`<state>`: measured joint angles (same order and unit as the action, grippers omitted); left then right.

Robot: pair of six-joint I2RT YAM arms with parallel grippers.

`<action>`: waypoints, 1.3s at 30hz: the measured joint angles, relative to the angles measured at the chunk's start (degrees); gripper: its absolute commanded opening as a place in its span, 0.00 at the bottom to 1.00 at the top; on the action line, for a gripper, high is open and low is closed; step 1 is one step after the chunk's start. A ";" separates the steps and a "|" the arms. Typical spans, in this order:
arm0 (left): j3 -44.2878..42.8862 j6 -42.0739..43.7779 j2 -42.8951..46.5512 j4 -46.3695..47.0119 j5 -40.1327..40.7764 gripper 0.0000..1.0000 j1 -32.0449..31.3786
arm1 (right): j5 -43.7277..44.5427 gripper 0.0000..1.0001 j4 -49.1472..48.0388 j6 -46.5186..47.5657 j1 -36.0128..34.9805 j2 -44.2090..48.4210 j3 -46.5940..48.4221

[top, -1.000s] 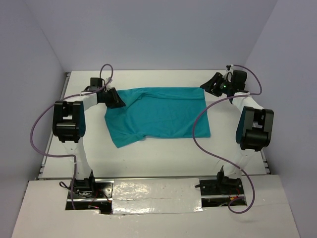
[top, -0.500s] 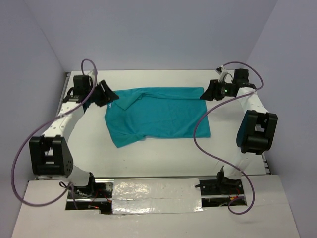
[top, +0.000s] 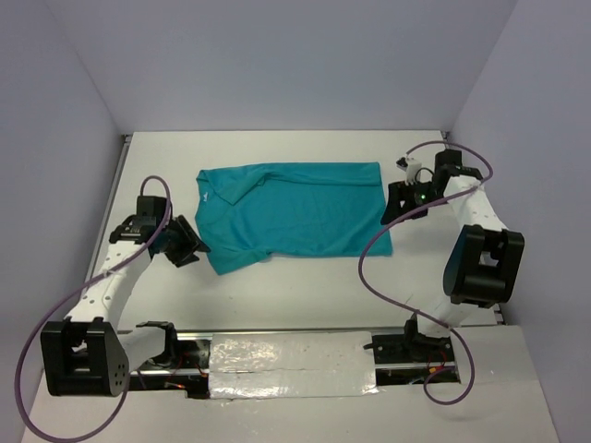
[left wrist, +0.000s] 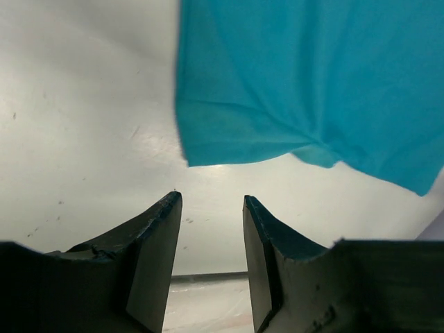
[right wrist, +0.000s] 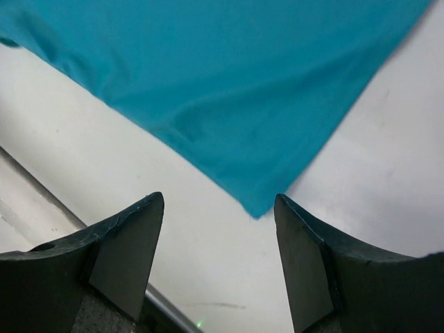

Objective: Fold and stack the t-shirts
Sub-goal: Grap the side of the flattened tshirt closest away from the robot with both arms

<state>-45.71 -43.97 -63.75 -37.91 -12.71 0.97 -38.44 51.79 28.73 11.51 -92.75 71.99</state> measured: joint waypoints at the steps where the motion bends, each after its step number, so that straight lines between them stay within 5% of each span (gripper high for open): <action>1: 1.33 -0.13 0.04 0.02 0.15 0.52 0.02 | 1.18 0.71 0.04 -0.39 0.02 0.61 -1.27; 13: 5.84 -1.46 -4.26 4.04 -0.28 0.51 0.35 | 10.45 0.67 -0.66 -7.85 0.02 2.32 -13.40; 39: 9.60 -2.75 -12.17 13.42 -3.23 0.51 0.44 | 11.58 0.62 -5.07 -17.35 0.02 -8.85 -11.04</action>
<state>-36.12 -46.72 -75.92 -24.49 -15.94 1.41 -26.85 46.72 11.38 11.53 -101.60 60.95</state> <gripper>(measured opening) 0.514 0.620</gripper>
